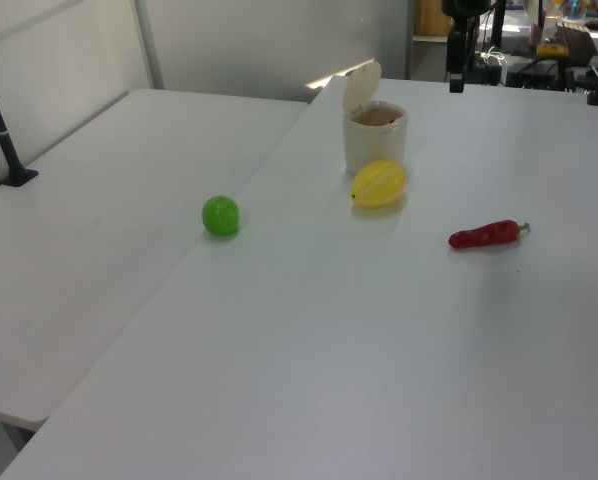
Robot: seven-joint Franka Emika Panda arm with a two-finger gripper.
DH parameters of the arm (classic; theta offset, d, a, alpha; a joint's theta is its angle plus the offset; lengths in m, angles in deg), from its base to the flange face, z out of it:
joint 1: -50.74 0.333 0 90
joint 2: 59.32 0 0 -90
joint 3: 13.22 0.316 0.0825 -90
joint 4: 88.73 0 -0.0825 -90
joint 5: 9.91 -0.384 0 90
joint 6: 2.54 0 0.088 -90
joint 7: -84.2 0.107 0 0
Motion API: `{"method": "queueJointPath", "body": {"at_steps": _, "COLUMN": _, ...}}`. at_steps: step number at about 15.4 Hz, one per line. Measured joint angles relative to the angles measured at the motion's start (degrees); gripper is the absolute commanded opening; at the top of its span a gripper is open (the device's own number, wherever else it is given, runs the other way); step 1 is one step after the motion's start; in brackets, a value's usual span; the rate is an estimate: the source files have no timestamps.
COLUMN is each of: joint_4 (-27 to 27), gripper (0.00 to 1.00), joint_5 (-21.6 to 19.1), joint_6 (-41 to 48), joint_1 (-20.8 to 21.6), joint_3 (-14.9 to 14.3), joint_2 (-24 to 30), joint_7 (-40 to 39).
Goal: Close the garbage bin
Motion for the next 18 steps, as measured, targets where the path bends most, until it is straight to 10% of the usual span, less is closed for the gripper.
{"method": "queueJointPath", "body": {"at_steps": 15, "joint_4": 0.5, "gripper": 1.0, "joint_5": 0.0, "joint_6": 0.0, "joint_1": -0.2, "joint_3": -0.2, "joint_2": 0.0, "joint_7": 0.0}}
{"method": "queueJointPath", "body": {"at_steps": 18, "joint_4": 0.5, "gripper": 0.5, "joint_5": 0.0, "joint_6": 0.0, "joint_1": -0.4, "joint_3": -0.2, "joint_2": 0.0, "joint_7": 0.0}}
